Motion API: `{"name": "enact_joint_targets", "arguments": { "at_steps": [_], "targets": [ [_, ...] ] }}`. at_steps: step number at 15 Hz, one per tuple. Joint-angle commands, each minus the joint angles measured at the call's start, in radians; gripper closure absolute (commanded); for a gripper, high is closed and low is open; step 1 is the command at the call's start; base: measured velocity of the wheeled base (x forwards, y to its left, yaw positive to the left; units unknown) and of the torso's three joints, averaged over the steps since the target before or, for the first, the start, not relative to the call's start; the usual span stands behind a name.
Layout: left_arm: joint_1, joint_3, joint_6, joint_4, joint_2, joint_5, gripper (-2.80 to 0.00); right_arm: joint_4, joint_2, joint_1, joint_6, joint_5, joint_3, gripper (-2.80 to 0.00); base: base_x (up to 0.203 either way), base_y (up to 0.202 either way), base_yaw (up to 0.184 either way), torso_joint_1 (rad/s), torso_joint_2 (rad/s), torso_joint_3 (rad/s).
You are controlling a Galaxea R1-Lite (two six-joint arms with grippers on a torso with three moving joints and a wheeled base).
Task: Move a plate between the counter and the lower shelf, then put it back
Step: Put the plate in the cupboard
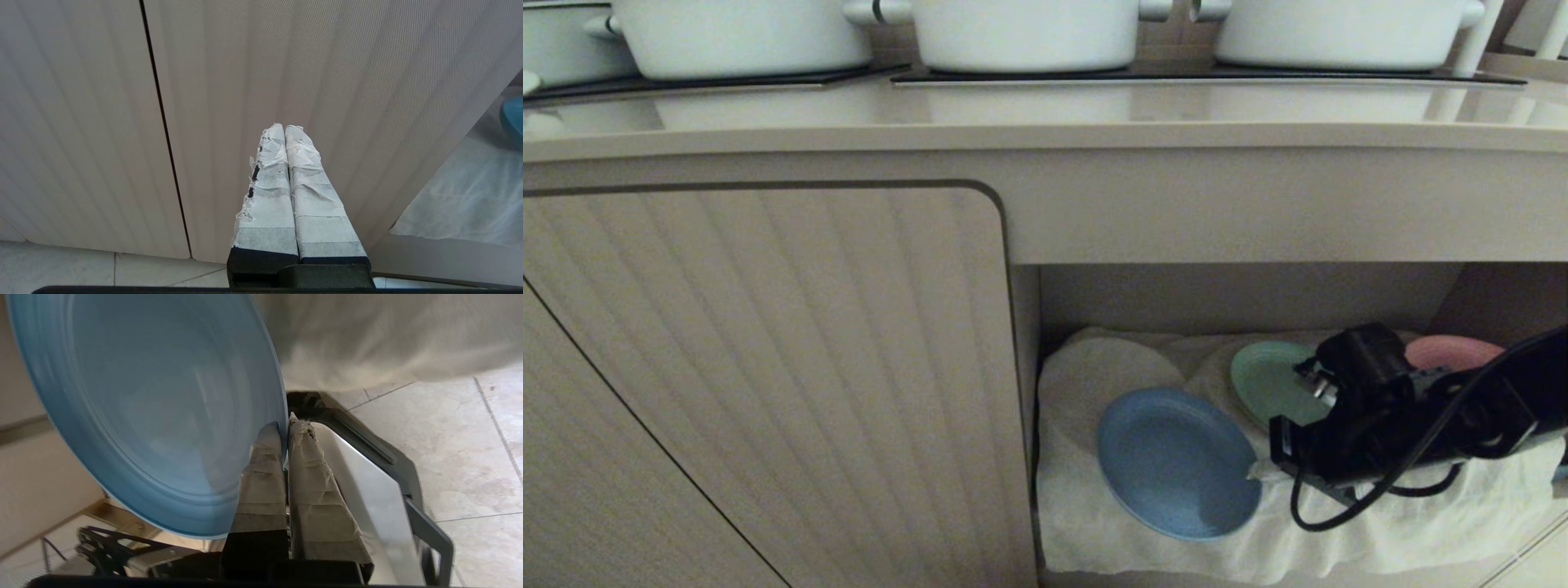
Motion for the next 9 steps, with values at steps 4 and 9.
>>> {"name": "enact_joint_targets", "arguments": {
  "at_steps": [4, 9],
  "targets": [
    [0.000, -0.001, -0.001, 0.000, 0.000, 0.000, 0.00, 0.020, 0.057, 0.014, 0.011, 0.003, -0.092, 0.00, 0.000, 0.000, 0.000, 0.000, 0.00, 0.000],
    [0.000, 0.000, -0.001, 0.000, 0.000, 0.000, 0.00, 0.021, 0.094, 0.013, 0.025, 0.002, -0.136, 0.00, 0.000, 0.000, 0.000, 0.000, 0.00, 0.000]
  ]
}}
